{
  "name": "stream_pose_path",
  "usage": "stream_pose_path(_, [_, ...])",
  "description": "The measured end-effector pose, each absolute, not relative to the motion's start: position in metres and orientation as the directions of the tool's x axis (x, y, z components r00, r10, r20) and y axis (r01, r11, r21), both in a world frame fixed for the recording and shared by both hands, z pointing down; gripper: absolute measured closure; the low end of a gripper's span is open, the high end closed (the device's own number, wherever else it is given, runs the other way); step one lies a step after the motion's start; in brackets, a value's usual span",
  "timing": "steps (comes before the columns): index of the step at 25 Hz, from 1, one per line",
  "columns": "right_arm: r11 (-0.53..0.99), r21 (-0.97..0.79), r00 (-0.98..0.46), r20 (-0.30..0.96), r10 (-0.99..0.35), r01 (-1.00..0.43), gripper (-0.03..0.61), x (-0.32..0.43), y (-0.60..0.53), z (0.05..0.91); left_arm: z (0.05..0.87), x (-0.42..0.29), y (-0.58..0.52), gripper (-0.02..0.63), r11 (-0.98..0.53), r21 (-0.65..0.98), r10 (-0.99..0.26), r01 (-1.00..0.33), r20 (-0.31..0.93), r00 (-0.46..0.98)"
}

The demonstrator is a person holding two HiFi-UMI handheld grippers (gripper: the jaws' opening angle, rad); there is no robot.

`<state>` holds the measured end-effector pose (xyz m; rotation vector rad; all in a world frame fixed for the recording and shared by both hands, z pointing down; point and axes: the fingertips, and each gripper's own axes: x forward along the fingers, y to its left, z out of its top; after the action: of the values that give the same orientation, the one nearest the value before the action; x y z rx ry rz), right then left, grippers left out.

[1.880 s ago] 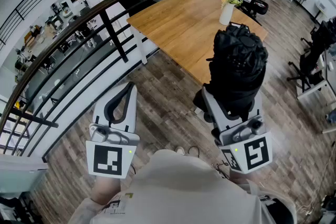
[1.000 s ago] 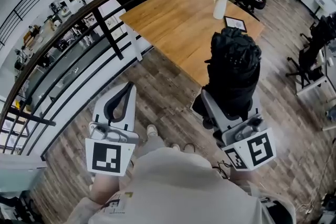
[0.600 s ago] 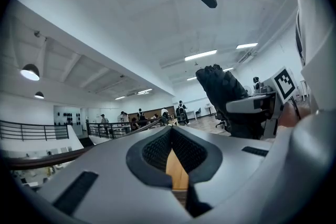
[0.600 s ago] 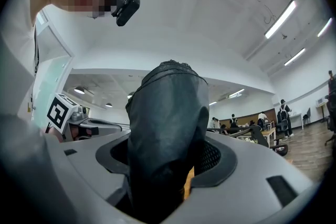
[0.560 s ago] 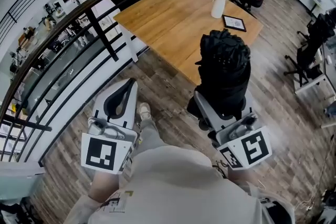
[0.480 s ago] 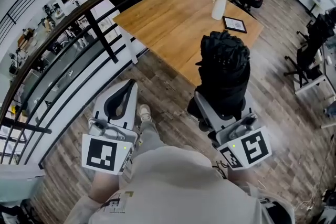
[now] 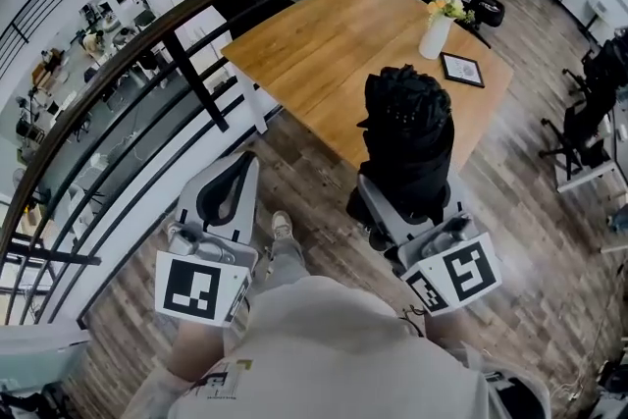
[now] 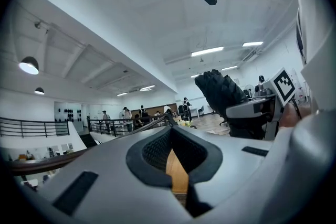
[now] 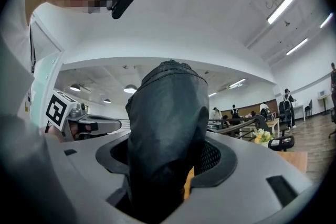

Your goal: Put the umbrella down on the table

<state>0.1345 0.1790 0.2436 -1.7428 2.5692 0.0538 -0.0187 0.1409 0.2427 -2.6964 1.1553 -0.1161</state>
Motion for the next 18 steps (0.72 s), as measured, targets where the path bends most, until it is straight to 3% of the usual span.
stream_pose_path(18, [0.412, -0.121, -0.421, 0.056, -0.905, -0.903, 0.265, 0.049, -0.097, 0.28, 0.288, -0.108, -0.133, 0.597, -0.677, -0.132, -0.735, -0.724, 0.075, 0.674])
